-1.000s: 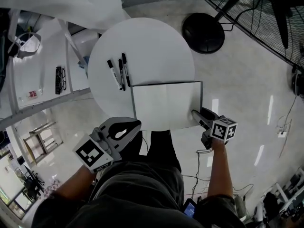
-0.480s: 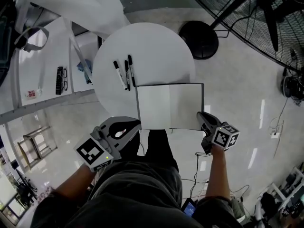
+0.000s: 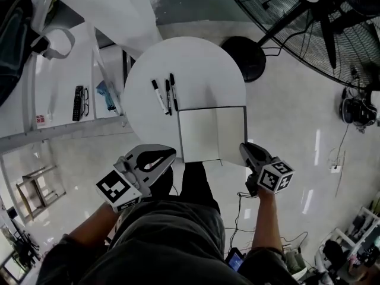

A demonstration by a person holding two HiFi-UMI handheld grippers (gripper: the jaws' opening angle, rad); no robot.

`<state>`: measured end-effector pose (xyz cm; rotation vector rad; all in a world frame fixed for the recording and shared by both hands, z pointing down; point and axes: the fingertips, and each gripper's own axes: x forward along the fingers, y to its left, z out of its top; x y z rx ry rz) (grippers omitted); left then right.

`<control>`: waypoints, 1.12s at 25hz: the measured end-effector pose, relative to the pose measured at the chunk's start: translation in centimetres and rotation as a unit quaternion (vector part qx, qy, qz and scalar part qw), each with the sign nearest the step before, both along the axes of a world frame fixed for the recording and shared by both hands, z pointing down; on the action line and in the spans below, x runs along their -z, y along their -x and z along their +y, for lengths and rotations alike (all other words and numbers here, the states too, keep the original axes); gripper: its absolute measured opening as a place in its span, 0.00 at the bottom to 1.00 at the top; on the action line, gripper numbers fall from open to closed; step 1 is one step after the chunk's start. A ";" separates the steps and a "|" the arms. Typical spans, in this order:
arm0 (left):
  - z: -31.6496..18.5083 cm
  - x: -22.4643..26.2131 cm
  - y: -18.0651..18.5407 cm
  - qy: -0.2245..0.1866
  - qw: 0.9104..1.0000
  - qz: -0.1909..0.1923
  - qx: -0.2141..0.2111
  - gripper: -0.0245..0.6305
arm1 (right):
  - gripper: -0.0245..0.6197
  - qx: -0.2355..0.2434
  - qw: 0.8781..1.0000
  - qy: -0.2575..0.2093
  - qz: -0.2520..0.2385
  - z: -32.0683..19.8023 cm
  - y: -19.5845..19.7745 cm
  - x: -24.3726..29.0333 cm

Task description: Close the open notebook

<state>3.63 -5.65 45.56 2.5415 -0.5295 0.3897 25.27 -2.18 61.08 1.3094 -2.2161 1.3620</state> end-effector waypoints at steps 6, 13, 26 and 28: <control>0.3 1.4 2.0 -0.010 1.000 0.014 -0.008 0.06 | 0.13 0.025 0.999 -0.012 0.026 0.2 4.5 1.6; 0.6 1.6 4.9 -0.010 1.000 0.018 -0.004 0.06 | 0.15 0.037 0.998 -0.010 0.047 0.2 8.7 1.8; 1.4 0.9 9.4 -0.004 1.000 0.017 0.013 0.06 | 0.16 0.030 0.995 0.038 0.086 0.1 16.0 -1.7; 1.3 0.6 10.0 -0.001 1.000 0.014 0.018 0.06 | 0.16 0.031 0.995 0.045 0.089 0.0 16.7 -2.5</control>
